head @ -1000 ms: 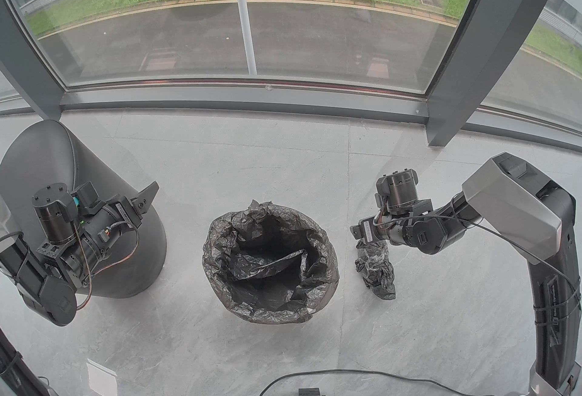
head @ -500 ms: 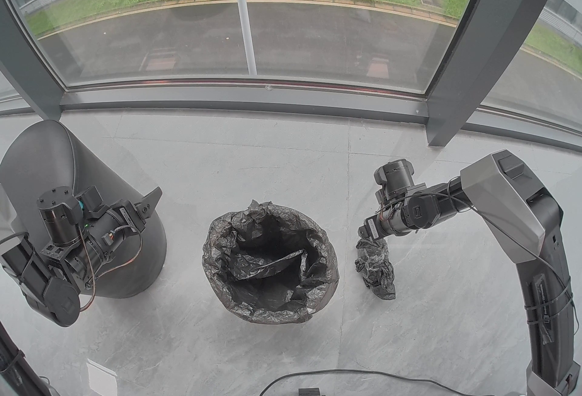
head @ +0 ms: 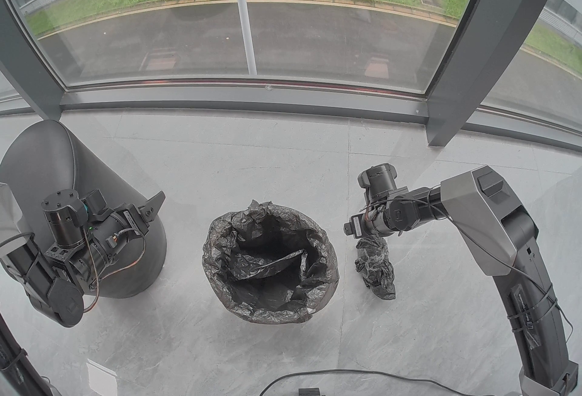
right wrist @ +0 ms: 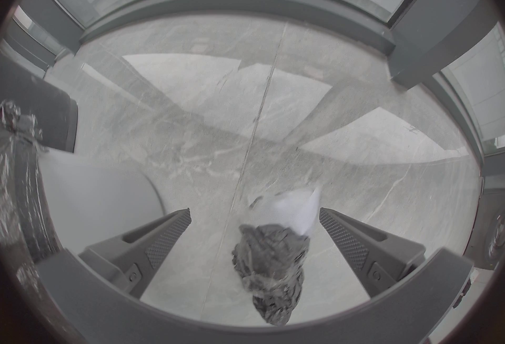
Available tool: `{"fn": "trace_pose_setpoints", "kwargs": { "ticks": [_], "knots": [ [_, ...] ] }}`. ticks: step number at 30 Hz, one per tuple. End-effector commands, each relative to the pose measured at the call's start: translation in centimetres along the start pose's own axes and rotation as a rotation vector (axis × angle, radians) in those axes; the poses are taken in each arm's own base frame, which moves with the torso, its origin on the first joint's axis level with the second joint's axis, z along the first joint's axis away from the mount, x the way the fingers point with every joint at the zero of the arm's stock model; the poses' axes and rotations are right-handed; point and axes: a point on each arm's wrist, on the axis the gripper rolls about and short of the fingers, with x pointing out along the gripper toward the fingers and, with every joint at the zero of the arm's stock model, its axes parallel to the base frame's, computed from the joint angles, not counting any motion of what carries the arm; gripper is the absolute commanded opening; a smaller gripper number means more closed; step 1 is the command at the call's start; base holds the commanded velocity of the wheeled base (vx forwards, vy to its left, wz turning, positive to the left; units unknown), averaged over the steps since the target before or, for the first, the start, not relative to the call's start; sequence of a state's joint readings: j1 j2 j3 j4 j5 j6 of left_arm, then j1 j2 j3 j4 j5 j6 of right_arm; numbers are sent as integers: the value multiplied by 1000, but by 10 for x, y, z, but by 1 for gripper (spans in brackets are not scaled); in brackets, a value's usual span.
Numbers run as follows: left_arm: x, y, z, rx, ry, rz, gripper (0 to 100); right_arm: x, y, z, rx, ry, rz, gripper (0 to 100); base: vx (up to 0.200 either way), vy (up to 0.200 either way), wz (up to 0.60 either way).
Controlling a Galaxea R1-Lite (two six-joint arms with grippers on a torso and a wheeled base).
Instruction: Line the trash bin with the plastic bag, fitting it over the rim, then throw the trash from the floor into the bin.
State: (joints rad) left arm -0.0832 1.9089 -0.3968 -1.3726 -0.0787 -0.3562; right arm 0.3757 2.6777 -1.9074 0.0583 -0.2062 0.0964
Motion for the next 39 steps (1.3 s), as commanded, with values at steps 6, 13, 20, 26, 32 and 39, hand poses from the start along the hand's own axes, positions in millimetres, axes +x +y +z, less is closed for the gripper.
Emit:
{"fn": "trace_pose_setpoints", "kwargs": {
  "ticks": [6,13,20,26,32,39],
  "knots": [
    [3,1,-5,-1,17,6,100,6,3,-10,-21,138,-4,100,0,0,0],
    [3,2,-7,-1,24,10,100,17,1,-37,-53,295,-22,100,0,0,0],
    [5,4,-10,0,31,17,100,41,-7,-76,-61,463,-51,100,0,0,0],
    [7,5,-14,0,45,23,100,51,-7,-99,-45,555,-70,100,0,0,0],
    [8,5,-16,-2,52,23,100,56,-7,-104,8,562,-91,100,0,0,0],
    [9,4,-19,-3,63,21,100,55,-13,-106,9,596,-97,100,0,0,0]
  ]
}}
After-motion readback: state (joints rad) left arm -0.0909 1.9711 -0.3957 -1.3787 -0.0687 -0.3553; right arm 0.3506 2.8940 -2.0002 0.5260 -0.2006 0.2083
